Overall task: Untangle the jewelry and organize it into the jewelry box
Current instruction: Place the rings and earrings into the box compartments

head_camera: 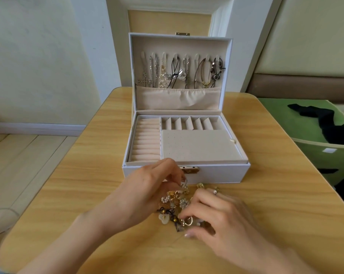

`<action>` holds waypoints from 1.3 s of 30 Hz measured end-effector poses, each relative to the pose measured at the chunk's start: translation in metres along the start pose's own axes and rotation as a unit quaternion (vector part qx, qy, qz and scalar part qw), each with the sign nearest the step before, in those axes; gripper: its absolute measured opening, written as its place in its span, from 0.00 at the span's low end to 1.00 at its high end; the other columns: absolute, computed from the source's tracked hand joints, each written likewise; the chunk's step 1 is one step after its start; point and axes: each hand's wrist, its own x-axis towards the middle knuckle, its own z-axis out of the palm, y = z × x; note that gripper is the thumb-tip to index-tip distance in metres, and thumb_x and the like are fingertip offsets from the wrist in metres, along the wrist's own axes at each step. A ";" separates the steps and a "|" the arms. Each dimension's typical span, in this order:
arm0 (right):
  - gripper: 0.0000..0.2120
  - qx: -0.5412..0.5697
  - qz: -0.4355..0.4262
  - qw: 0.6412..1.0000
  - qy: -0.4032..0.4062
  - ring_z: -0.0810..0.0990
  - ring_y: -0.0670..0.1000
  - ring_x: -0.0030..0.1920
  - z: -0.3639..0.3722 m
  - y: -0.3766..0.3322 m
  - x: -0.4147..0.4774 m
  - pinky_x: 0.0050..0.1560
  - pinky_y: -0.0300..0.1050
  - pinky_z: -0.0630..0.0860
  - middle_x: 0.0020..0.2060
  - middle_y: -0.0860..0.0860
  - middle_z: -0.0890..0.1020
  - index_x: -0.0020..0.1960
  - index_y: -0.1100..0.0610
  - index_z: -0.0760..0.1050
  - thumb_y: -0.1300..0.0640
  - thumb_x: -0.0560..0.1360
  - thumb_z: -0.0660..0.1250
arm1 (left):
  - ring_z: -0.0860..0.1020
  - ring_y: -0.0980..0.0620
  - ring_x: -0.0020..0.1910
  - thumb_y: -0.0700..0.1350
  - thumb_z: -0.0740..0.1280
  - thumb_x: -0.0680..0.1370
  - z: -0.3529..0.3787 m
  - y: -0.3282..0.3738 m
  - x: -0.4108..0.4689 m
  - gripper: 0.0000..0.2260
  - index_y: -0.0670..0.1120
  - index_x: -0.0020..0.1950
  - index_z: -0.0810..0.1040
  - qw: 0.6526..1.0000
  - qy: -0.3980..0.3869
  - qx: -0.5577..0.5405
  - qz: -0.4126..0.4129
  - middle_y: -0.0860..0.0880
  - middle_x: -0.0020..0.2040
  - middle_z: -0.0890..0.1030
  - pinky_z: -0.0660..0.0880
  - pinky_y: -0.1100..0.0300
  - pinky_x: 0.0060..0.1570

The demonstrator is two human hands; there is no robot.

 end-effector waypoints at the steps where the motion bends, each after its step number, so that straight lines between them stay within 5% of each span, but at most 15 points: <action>1: 0.08 0.006 0.000 1.000 0.014 0.71 0.40 0.36 0.002 0.001 0.000 0.37 0.31 0.65 0.38 0.41 0.74 0.43 0.45 0.76 0.44 0.66 0.68 | 0.79 0.58 0.44 0.45 0.63 0.76 0.000 0.000 0.000 0.03 0.54 0.44 0.71 0.999 0.004 -0.048 -0.022 0.56 0.47 0.80 0.76 0.63 0.42; 5: 0.05 0.030 0.002 0.997 0.068 0.73 0.40 0.37 0.004 0.003 0.002 0.38 0.31 0.68 0.36 0.41 0.77 0.38 0.49 0.80 0.50 0.69 0.67 | 0.83 0.49 0.43 0.46 0.68 0.74 -0.003 0.006 0.005 0.07 0.43 0.45 0.76 0.954 0.026 -0.268 -0.129 0.46 0.45 0.83 0.79 0.59 0.43; 8: 0.02 0.095 0.034 0.991 0.083 0.73 0.38 0.37 -0.002 0.002 0.002 0.38 0.29 0.68 0.37 0.39 0.76 0.41 0.48 0.80 0.53 0.71 0.68 | 0.82 0.50 0.39 0.43 0.67 0.71 -0.008 0.009 0.008 0.11 0.36 0.47 0.77 0.935 0.036 -0.317 -0.158 0.42 0.42 0.84 0.77 0.64 0.42; 10: 0.09 0.180 0.091 0.976 0.084 0.75 0.39 0.35 -0.009 0.001 0.002 0.36 0.28 0.70 0.37 0.41 0.77 0.47 0.46 0.80 0.58 0.70 0.72 | 0.82 0.49 0.41 0.42 0.69 0.69 -0.010 0.009 0.009 0.12 0.36 0.48 0.78 0.926 0.039 -0.338 -0.166 0.41 0.43 0.83 0.78 0.63 0.44; 12: 0.14 0.316 0.149 0.934 0.071 0.79 0.45 0.33 -0.018 -0.001 0.004 0.34 0.36 0.76 0.38 0.48 0.79 0.48 0.46 0.81 0.64 0.70 0.73 | 0.82 0.47 0.43 0.41 0.71 0.67 -0.011 0.008 0.009 0.14 0.36 0.49 0.78 0.923 0.037 -0.344 -0.169 0.38 0.44 0.83 0.79 0.59 0.47; 14: 0.08 0.440 0.204 0.873 0.060 0.81 0.52 0.30 -0.029 -0.002 0.011 0.32 0.41 0.78 0.34 0.54 0.81 0.43 0.52 0.84 0.63 0.67 0.72 | 0.82 0.47 0.42 0.40 0.72 0.66 -0.012 0.007 0.011 0.13 0.36 0.48 0.79 0.923 0.039 -0.345 -0.164 0.38 0.45 0.82 0.79 0.59 0.47; 17: 0.06 0.516 0.258 0.815 0.052 0.80 0.52 0.28 -0.048 -0.001 0.023 0.29 0.38 0.76 0.30 0.58 0.82 0.38 0.61 0.82 0.61 0.63 0.72 | 0.82 0.48 0.40 0.38 0.69 0.68 -0.017 0.006 0.014 0.10 0.34 0.47 0.78 0.920 0.061 -0.359 -0.146 0.39 0.46 0.83 0.79 0.61 0.41; 21: 0.04 0.493 0.233 0.837 0.040 0.76 0.46 0.29 -0.069 0.005 0.049 0.27 0.36 0.73 0.31 0.55 0.82 0.36 0.63 0.79 0.63 0.63 0.72 | 0.82 0.50 0.36 0.39 0.67 0.70 -0.032 -0.004 0.023 0.08 0.35 0.46 0.77 0.929 0.092 -0.330 -0.141 0.45 0.48 0.84 0.79 0.61 0.35; 28: 0.13 0.453 0.219 0.864 0.017 0.84 0.55 0.36 -0.065 0.041 0.143 0.38 0.42 0.82 0.39 0.58 0.78 0.55 0.64 0.78 0.74 0.72 0.65 | 0.81 0.51 0.31 0.34 0.67 0.73 -0.048 -0.042 0.040 0.01 0.39 0.43 0.76 0.949 0.127 -0.227 -0.179 0.44 0.43 0.85 0.78 0.60 0.29; 32: 0.07 0.422 0.232 0.876 -0.010 0.83 0.53 0.31 -0.041 0.055 0.190 0.35 0.43 0.82 0.35 0.60 0.80 0.49 0.67 0.77 0.72 0.72 0.67 | 0.80 0.52 0.30 0.33 0.66 0.73 -0.051 -0.046 0.041 0.02 0.36 0.44 0.74 0.932 0.139 -0.282 -0.180 0.43 0.44 0.84 0.76 0.63 0.27; 35: 0.05 0.331 0.223 0.917 0.006 0.80 0.49 0.28 -0.024 0.058 0.212 0.29 0.37 0.78 0.32 0.57 0.81 0.44 0.63 0.79 0.71 0.70 0.70 | 0.79 0.52 0.29 0.32 0.66 0.73 -0.052 -0.048 0.038 0.02 0.34 0.45 0.74 0.923 0.183 -0.288 -0.175 0.43 0.44 0.85 0.76 0.62 0.26; 39: 0.05 0.278 0.187 0.942 -0.014 0.80 0.50 0.29 -0.011 0.056 0.226 0.30 0.38 0.78 0.33 0.60 0.82 0.46 0.66 0.79 0.71 0.72 0.68 | 0.79 0.53 0.31 0.34 0.68 0.74 -0.056 -0.058 0.028 0.06 0.44 0.41 0.79 0.930 0.248 -0.211 -0.170 0.42 0.42 0.84 0.74 0.63 0.26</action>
